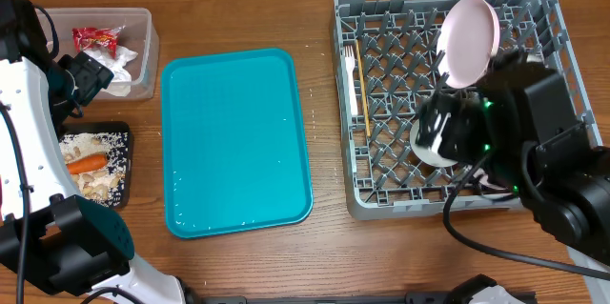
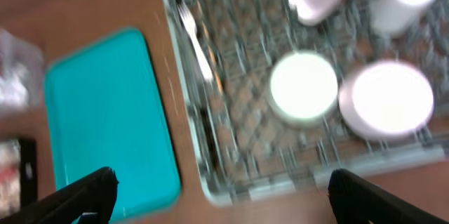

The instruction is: Sort waste into correct bins and load items into the dishwasher rack

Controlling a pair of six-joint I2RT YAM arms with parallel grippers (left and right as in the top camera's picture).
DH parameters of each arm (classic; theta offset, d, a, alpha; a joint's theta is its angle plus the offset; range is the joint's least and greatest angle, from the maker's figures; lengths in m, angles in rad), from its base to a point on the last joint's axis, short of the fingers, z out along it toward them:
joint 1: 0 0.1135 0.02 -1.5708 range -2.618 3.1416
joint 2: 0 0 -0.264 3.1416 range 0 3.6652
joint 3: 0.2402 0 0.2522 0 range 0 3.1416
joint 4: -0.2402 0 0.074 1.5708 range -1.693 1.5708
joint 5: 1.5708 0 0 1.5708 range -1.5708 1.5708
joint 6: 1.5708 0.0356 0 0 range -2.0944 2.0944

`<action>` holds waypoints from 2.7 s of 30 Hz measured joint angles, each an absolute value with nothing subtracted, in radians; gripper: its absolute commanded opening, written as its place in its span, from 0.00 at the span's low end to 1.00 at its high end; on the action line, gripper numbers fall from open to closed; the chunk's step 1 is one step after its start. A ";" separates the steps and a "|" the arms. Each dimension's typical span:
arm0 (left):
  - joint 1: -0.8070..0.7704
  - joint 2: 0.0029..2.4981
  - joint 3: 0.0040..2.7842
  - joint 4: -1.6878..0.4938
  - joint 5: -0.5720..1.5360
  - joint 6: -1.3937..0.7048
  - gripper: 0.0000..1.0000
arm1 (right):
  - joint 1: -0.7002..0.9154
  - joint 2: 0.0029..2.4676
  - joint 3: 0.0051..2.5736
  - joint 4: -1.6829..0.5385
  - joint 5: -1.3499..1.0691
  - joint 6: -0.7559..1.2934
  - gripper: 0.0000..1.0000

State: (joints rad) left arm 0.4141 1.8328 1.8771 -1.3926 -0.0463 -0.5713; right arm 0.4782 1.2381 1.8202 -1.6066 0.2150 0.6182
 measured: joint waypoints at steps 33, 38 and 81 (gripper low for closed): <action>0.414 1.833 1.877 -1.393 -0.049 -0.571 1.00 | 0.105 0.681 1.245 -1.122 0.059 0.603 1.00; 0.414 1.833 1.877 -1.393 -0.051 -0.571 1.00 | 0.094 0.480 0.888 -0.749 0.013 0.603 1.00; 0.414 1.833 1.877 -1.392 -0.050 -0.571 1.00 | -0.059 0.015 0.019 -0.086 0.031 0.387 1.00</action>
